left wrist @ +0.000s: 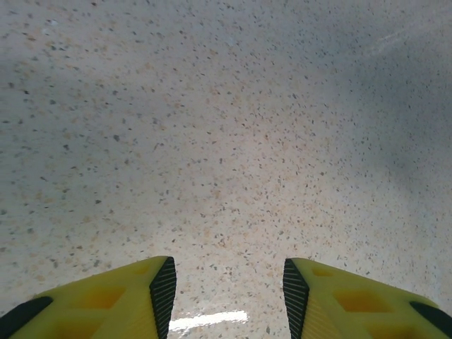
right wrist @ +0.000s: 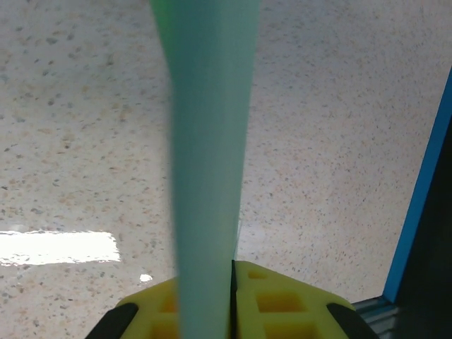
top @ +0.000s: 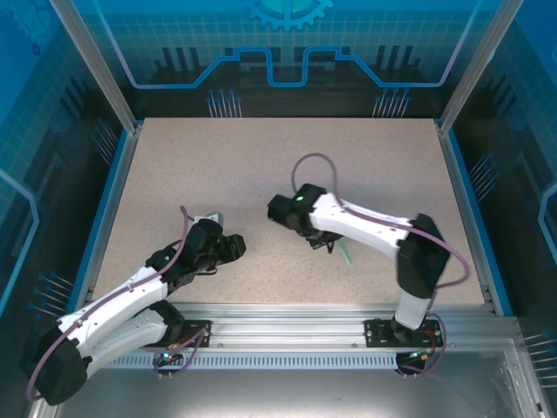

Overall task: Fold a paper plane with a square sheet of paper (pick it up from the middle)
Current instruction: Turn over the paper at the bottom-center of the table.

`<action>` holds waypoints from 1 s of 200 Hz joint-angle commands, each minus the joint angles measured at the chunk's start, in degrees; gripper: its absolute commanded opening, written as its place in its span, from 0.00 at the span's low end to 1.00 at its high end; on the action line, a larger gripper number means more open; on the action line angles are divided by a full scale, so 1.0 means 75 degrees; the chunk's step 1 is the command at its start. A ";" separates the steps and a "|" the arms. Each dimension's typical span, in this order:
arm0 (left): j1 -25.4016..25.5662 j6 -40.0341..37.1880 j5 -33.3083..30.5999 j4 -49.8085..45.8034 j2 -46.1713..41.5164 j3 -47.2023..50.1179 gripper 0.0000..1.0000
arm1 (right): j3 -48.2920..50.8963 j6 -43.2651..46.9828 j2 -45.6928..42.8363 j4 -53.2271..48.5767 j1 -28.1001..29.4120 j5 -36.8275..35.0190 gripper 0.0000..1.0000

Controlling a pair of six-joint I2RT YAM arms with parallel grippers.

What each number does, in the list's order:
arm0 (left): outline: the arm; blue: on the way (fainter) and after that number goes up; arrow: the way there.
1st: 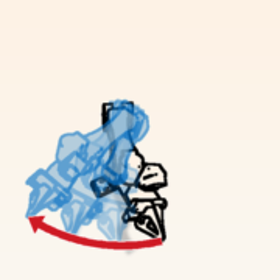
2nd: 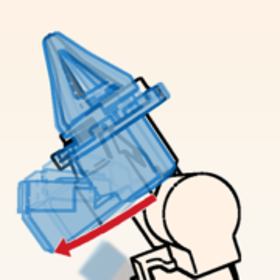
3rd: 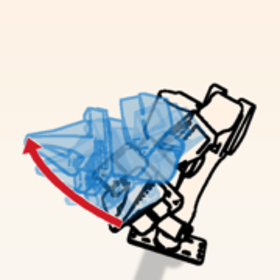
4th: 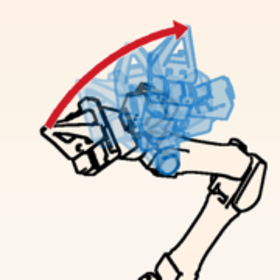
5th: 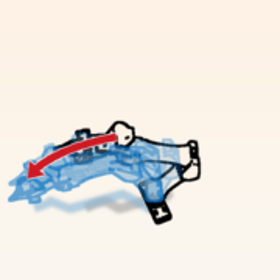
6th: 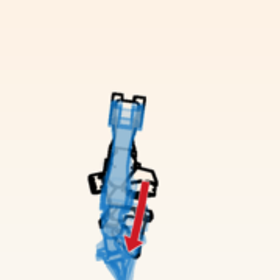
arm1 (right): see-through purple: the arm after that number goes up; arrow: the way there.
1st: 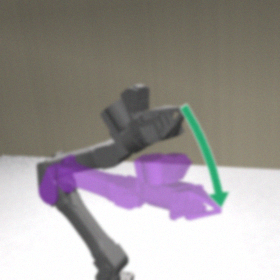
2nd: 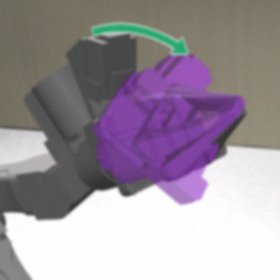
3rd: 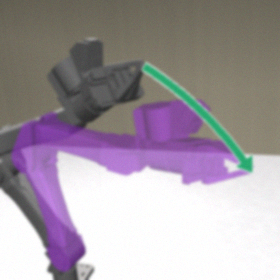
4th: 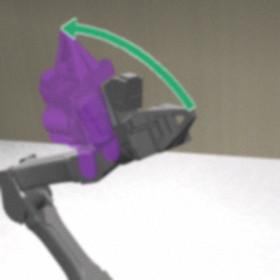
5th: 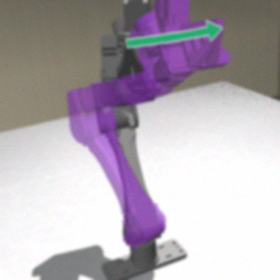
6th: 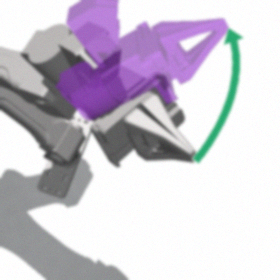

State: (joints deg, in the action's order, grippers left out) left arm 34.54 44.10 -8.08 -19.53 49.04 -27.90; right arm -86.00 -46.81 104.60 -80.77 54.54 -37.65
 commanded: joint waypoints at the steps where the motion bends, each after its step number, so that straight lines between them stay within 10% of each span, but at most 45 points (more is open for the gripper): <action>1: -0.0073 0.0286 -0.0453 -0.0480 -0.0458 0.0186 0.48 | -0.0605 -0.0352 0.0955 -0.0369 0.0525 -0.0002 0.10; 96: -0.0172 0.0717 -0.0818 -0.1521 -0.1743 0.0362 0.53 | -0.1338 0.0122 0.2578 0.1444 0.1106 0.2082 0.22; 200: -0.0167 0.0723 -0.0234 -0.1522 -0.1734 0.0514 0.57 | 0.0381 0.0897 0.0405 0.4312 0.0954 0.4532 0.71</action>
State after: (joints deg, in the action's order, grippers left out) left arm 33.74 49.45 -11.94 -30.22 35.66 -24.95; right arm -84.88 -41.65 112.46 -53.87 62.11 -8.54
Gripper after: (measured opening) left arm 0.568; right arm 0.699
